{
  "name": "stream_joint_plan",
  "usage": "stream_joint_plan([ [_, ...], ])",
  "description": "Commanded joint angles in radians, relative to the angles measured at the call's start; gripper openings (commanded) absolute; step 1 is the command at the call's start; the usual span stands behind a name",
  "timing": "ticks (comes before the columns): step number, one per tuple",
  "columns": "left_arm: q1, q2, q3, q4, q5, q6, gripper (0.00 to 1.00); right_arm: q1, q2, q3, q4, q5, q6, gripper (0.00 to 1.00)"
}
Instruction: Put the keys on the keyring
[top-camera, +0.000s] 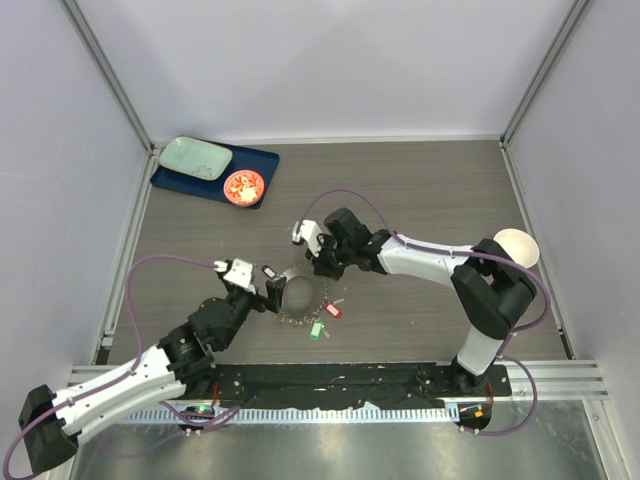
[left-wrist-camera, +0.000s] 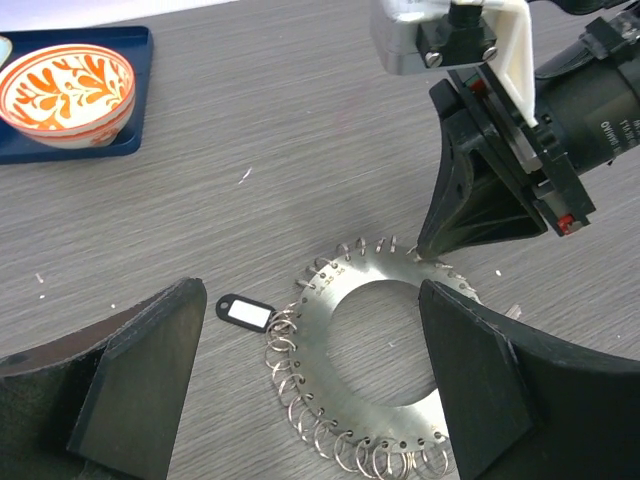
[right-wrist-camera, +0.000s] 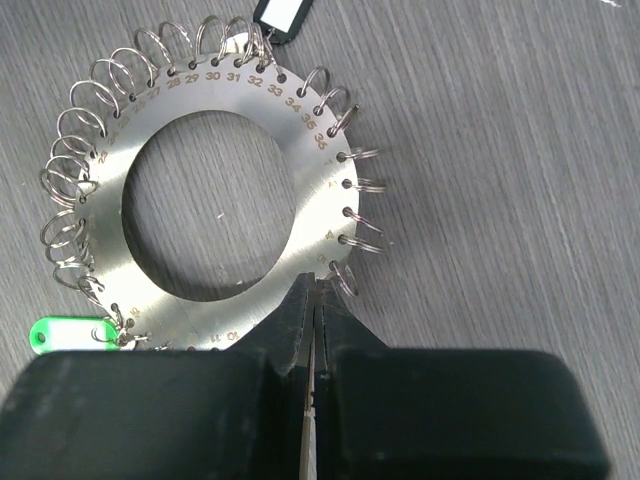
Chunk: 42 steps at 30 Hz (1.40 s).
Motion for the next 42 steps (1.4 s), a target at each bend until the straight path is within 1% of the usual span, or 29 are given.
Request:
stream_joint_plan([
  [1, 0.004, 0.002, -0.011, 0.092, 0.033, 0.024, 0.92, -0.005, 0.002, 0.004, 0.027, -0.053, 0.011, 0.01],
  [7, 0.004, 0.011, -0.017, 0.104, 0.021, 0.026, 0.92, 0.0, 0.092, 0.065, -0.011, -0.056, 0.014, 0.01],
  [12, 0.004, 0.029, -0.01, 0.103, 0.021, 0.027, 0.92, 0.007, 0.114, 0.092, -0.022, -0.03, 0.022, 0.01],
  [14, 0.004, 0.031, -0.01, 0.101, 0.021, 0.027, 0.92, 0.011, 0.12, 0.099, -0.027, -0.017, 0.024, 0.04],
  [15, 0.004, 0.029, -0.01, 0.101, 0.021, 0.027, 0.92, 0.012, 0.121, 0.102, -0.027, -0.012, 0.024, 0.06],
  [16, 0.004, 0.029, -0.01, 0.101, 0.021, 0.027, 0.92, 0.014, 0.123, 0.104, -0.028, -0.004, 0.025, 0.12],
  [17, 0.004, 0.029, -0.011, 0.1, 0.022, 0.027, 0.92, 0.017, 0.123, 0.104, -0.028, 0.006, 0.027, 0.14],
  [25, 0.004, 0.026, -0.008, 0.097, 0.021, 0.027, 0.92, 0.017, 0.097, 0.086, -0.018, 0.048, 0.031, 0.22],
  [42, 0.004, 0.026, -0.002, 0.083, 0.024, 0.027, 0.92, 0.008, 0.045, 0.032, -0.013, 0.097, 0.022, 0.29],
])
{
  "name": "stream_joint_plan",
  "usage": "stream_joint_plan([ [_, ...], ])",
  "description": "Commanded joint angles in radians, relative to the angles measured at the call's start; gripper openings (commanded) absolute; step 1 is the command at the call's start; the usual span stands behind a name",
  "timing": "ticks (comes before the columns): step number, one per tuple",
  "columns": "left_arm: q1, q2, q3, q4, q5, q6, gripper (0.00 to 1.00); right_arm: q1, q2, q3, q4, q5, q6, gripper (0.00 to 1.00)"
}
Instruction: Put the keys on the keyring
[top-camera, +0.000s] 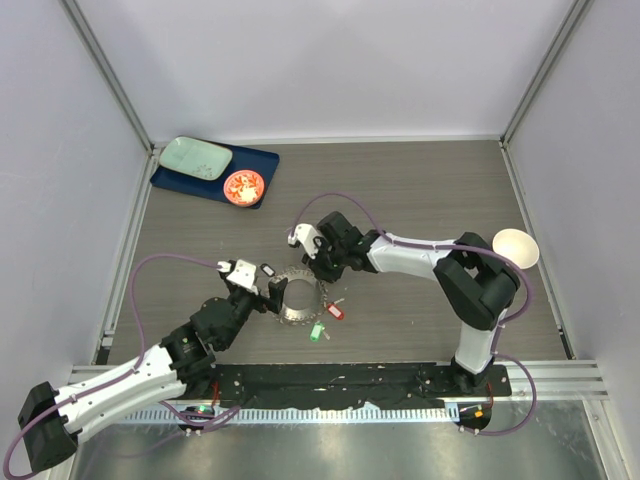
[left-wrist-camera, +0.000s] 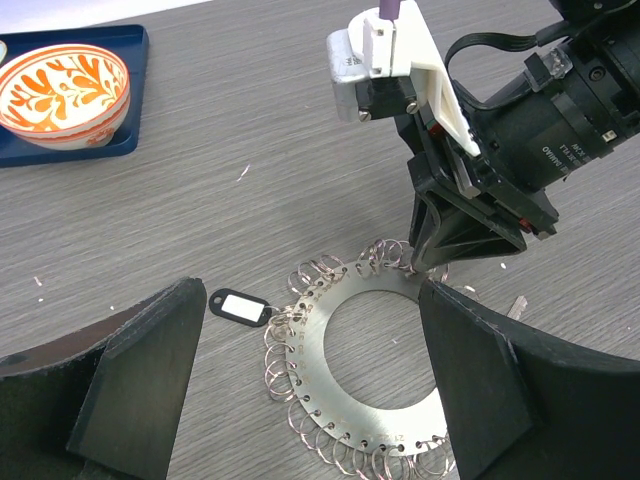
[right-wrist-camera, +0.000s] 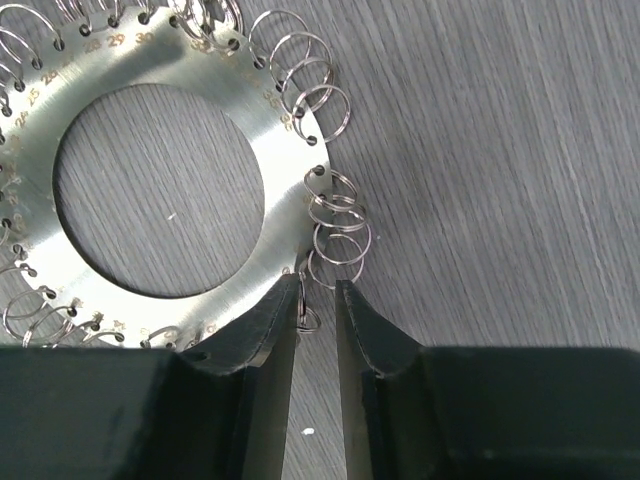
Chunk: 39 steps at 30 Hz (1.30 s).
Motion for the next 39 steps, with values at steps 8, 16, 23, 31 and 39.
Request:
stream_joint_plan([
  [8, 0.004, 0.006, 0.016, 0.038, 0.006, 0.005, 0.92, -0.013, -0.076, -0.043, 0.018, 0.027, 0.01, 0.3],
  [16, 0.004, 0.012, 0.019, 0.037, 0.009, 0.005, 0.92, -0.03, -0.077, -0.06, 0.034, -0.012, 0.014, 0.29],
  [23, 0.004, 0.019, 0.023, 0.035, 0.011, 0.005, 0.92, -0.048, -0.065, -0.074, 0.082, -0.066, 0.025, 0.29],
  [31, 0.004, 0.017, 0.024, 0.034, 0.014, 0.005, 0.92, -0.081, -0.047, -0.103, 0.142, -0.123, 0.06, 0.27],
  [39, 0.004, 0.02, 0.023, 0.035, 0.015, 0.005, 0.92, -0.088, -0.037, -0.119, 0.166, -0.154, 0.074, 0.2],
])
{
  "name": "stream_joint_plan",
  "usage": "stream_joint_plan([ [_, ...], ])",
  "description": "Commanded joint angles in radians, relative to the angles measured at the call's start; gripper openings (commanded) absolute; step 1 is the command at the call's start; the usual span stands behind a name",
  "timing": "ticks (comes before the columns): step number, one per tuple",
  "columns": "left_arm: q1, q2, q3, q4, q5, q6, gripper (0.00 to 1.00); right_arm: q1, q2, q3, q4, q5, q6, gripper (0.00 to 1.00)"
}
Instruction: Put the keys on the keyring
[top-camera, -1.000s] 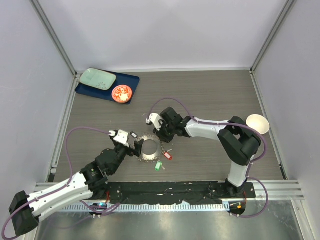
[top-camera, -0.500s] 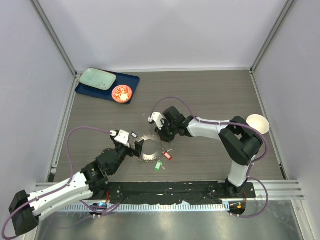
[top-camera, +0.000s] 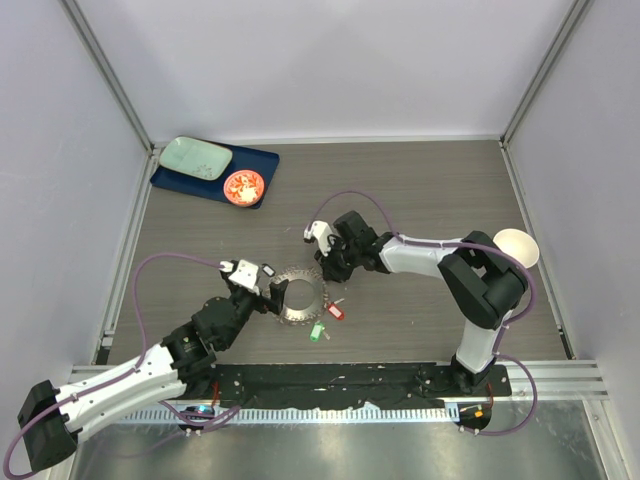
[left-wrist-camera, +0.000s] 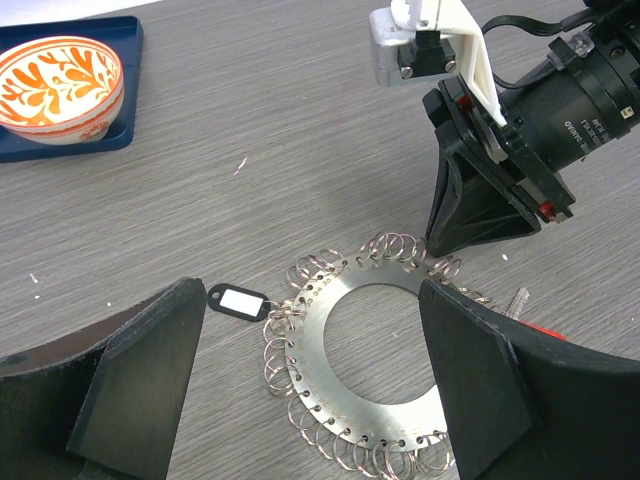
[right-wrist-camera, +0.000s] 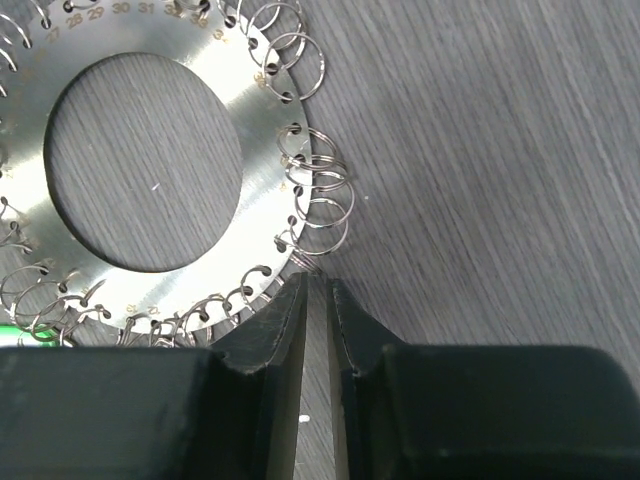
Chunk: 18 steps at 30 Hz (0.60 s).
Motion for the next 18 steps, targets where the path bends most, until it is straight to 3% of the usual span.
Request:
stream_joint_plan([
  [1, 0.004, 0.006, 0.023, 0.04, 0.007, 0.006, 0.92, -0.006, -0.009, -0.006, 0.062, -0.056, 0.021, 0.2],
  [18, 0.004, 0.016, 0.026, 0.042, 0.011, 0.005, 0.92, -0.017, 0.031, -0.02, 0.124, -0.07, 0.031, 0.26],
])
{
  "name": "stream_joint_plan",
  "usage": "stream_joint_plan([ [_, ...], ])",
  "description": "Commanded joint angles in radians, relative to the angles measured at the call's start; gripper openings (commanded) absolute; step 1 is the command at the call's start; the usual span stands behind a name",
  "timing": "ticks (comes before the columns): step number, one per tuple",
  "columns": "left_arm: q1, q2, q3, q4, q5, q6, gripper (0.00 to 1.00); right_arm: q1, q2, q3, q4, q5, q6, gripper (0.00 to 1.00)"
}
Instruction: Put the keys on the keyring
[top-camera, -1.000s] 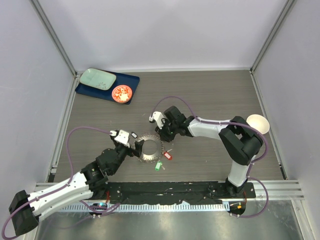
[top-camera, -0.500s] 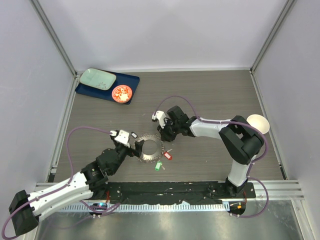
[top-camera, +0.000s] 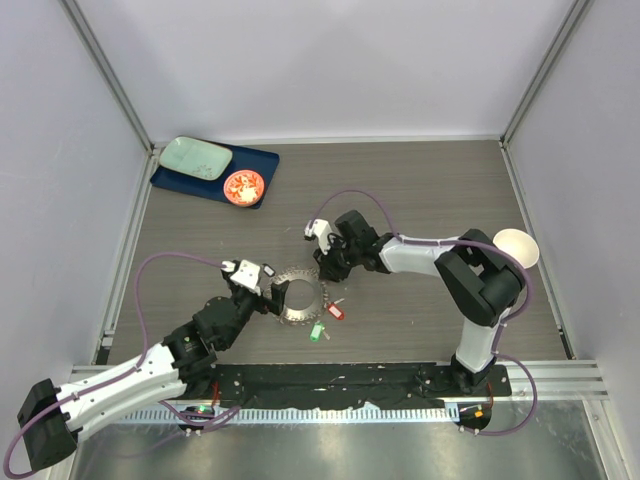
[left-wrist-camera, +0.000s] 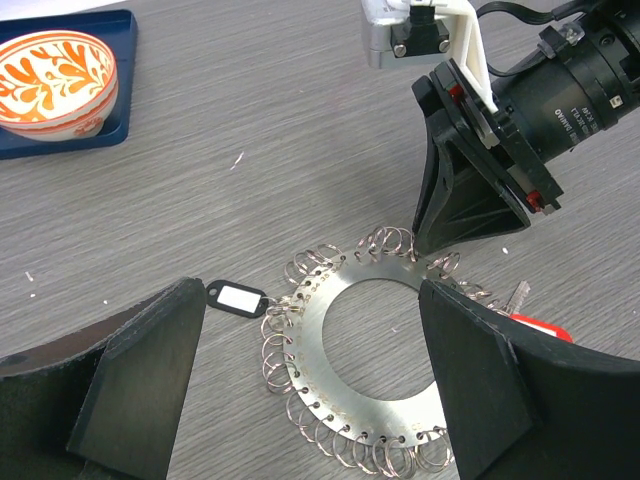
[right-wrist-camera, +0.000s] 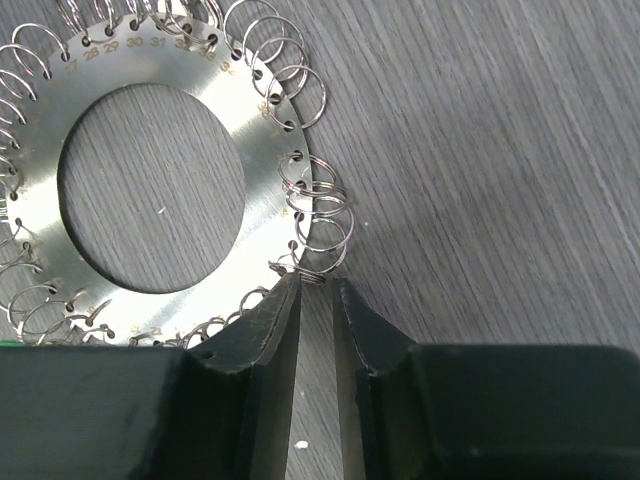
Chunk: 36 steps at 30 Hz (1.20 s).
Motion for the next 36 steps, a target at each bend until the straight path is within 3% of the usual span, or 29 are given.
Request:
stream_joint_plan([
  [1, 0.004, 0.001, 0.026, 0.042, 0.003, 0.005, 0.92, -0.006, 0.014, -0.008, 0.05, -0.011, 0.003, 0.28],
  [11, 0.004, -0.007, 0.026, 0.037, 0.004, 0.005, 0.92, -0.013, 0.034, -0.03, 0.085, -0.033, -0.023, 0.33],
  [27, 0.004, -0.004, 0.026, 0.039, 0.006, 0.006, 0.92, -0.015, -0.035, -0.062, 0.07, -0.053, -0.027, 0.02],
  [36, 0.004, -0.003, 0.013, 0.065, 0.023, 0.011, 0.92, 0.017, -0.127, -0.107, 0.085, 0.016, -0.033, 0.01],
])
